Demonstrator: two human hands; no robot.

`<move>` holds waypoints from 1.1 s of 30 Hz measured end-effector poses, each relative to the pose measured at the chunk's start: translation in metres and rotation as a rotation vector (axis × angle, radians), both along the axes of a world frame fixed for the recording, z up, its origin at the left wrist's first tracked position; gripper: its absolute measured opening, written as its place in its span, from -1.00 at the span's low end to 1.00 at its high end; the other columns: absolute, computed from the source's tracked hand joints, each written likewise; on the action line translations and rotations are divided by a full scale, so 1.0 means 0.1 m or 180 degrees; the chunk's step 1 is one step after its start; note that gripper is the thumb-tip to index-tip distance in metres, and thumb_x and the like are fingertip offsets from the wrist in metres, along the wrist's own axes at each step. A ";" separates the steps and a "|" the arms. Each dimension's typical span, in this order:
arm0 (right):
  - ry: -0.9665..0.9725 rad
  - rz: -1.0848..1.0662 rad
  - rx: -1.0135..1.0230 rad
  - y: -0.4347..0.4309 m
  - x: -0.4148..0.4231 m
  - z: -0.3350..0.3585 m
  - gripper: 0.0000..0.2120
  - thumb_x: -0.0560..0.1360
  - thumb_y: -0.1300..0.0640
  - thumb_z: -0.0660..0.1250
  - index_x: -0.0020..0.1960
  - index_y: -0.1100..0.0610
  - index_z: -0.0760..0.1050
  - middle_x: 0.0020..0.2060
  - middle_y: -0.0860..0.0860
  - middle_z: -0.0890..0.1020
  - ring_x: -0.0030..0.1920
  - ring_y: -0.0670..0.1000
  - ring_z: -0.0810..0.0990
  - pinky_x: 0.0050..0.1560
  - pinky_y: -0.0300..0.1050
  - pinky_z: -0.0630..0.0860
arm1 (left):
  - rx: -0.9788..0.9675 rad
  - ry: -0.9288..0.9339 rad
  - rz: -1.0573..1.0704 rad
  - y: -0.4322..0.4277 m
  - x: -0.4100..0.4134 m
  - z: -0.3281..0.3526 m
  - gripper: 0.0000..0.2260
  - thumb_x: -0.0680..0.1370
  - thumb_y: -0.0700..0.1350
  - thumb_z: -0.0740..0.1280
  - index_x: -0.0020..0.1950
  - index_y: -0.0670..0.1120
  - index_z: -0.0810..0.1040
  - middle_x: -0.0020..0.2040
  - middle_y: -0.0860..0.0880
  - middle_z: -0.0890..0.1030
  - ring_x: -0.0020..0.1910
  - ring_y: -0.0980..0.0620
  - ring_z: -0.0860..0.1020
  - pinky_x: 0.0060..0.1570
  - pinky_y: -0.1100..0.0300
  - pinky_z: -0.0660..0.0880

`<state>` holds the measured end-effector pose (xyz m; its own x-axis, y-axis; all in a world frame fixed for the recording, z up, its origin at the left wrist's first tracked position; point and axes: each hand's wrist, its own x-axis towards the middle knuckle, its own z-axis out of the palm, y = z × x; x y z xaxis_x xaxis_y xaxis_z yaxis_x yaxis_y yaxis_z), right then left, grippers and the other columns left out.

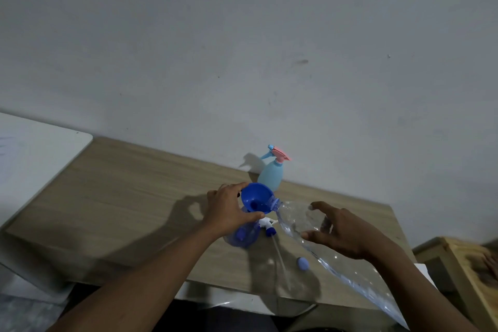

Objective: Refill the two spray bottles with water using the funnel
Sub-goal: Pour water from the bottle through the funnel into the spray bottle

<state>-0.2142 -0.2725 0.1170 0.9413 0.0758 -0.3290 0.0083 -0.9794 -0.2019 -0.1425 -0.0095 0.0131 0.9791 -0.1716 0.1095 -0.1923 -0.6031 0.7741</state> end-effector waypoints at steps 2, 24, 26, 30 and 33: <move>0.0021 -0.0001 -0.0007 0.00 0.00 0.00 -0.22 0.39 -0.46 0.29 0.48 -0.12 0.22 -0.06 -0.06 0.66 -0.09 -0.11 0.62 0.04 -0.05 0.61 | 0.0028 -0.0004 0.0003 0.00 0.01 0.00 -0.29 0.19 0.33 0.53 0.28 0.15 0.52 0.07 0.19 0.63 0.08 0.12 0.54 0.21 0.00 0.39; -0.1210 -0.0510 0.1482 -0.34 -0.16 -0.37 -0.29 0.37 -0.33 0.39 0.43 -0.13 0.29 -0.04 -0.07 0.64 -0.10 -0.17 0.65 -0.09 -0.23 0.58 | -0.0059 -0.0024 -0.0052 0.01 0.03 -0.02 -0.28 0.13 0.40 0.51 0.23 0.18 0.55 -0.04 0.26 0.57 0.03 0.14 0.55 0.19 0.00 0.43; -0.1470 -0.0814 0.1591 -0.43 -0.19 -0.42 -0.28 0.38 -0.29 0.40 0.43 -0.08 0.27 -0.01 -0.04 0.64 -0.08 -0.17 0.65 -0.07 -0.23 0.56 | -0.0047 -0.0015 -0.0021 -0.01 0.03 -0.02 -0.31 0.15 0.33 0.57 0.23 0.17 0.55 -0.05 0.26 0.54 0.02 0.14 0.53 0.19 0.02 0.40; -0.1932 -0.1372 0.1709 -0.63 -0.23 -0.55 -0.26 0.44 -0.14 0.43 0.48 0.02 0.17 0.09 0.03 0.57 0.06 -0.02 0.60 0.08 -0.04 0.55 | -0.0090 -0.0023 -0.0022 -0.02 0.04 -0.04 -0.35 0.14 0.32 0.58 0.18 0.20 0.55 -0.05 0.25 0.60 -0.01 0.14 0.55 0.17 -0.02 0.43; -0.2095 -0.1783 0.1838 -0.69 -0.23 -0.64 -0.25 0.46 -0.03 0.47 0.49 0.03 0.11 0.22 0.09 0.54 0.16 0.05 0.55 0.15 0.04 0.54 | -0.0124 -0.0025 -0.0016 -0.03 0.03 -0.03 -0.37 0.15 0.27 0.61 0.17 0.19 0.56 -0.10 0.31 0.55 -0.02 0.14 0.55 0.18 -0.05 0.47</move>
